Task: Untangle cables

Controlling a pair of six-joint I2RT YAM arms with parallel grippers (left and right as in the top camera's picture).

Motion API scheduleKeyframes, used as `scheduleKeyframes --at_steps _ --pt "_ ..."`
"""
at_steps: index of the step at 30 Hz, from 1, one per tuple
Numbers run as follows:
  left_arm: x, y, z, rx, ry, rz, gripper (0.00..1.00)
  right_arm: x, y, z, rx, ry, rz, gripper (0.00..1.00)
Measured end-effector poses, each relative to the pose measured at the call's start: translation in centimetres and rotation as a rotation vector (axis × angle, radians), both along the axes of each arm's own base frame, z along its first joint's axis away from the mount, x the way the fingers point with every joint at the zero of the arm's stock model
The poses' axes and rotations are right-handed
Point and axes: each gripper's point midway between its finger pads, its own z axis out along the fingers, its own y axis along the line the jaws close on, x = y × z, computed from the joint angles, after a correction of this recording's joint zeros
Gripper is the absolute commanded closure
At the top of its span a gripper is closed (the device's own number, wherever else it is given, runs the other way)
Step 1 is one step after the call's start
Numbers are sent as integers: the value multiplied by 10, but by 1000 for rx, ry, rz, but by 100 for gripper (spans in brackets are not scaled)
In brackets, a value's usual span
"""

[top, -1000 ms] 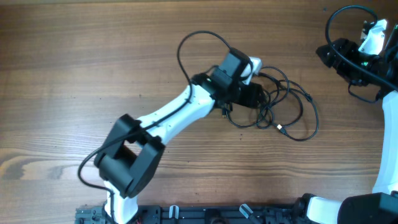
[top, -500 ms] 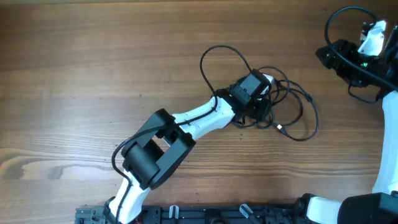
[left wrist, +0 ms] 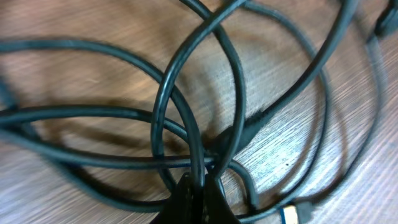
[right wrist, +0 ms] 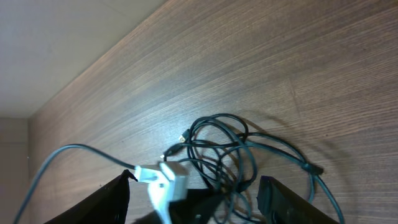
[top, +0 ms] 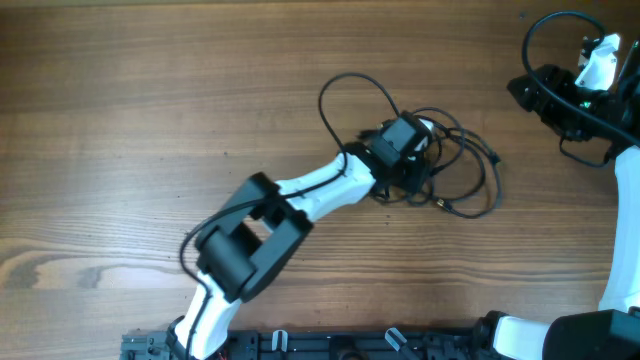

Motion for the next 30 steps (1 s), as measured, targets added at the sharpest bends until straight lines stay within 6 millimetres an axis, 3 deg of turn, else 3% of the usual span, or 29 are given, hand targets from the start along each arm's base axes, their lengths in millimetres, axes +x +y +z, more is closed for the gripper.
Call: scheduleKeyframes --at_steps 1,3,5,6,8,11,16,20,21,22,27,30 --pt "4 4 9 -7 -7 11 96 0 0 0 0 1 0 38" --pt "17 18 51 -60 -46 44 96 -1 1 0 -1 2 5 38" --pt "30 29 106 -152 -104 69 96 0 6 1 0 -7 32 38" --pt "36 40 150 -233 -145 90 96 0 12 2 5 -15 57 38" --pt "39 59 217 -354 -216 111 96 3 32 5 15 -39 124 37" --pt "32 75 265 -443 -262 104 96 6 63 12 27 -79 222 37" --pt "30 78 265 -470 -205 103 96 8 110 25 56 -153 372 37" --pt "44 89 276 -543 -172 166 96 4 138 30 77 -183 460 37" --pt "45 91 276 -547 -172 171 96 3 140 31 79 -186 469 37" --pt "60 106 282 -593 -141 244 96 3 141 31 80 -187 471 37" --pt "94 155 289 -729 16 494 96 2 143 33 64 -221 520 40" --pt "98 163 290 -790 119 581 96 0 148 37 50 -267 584 42"
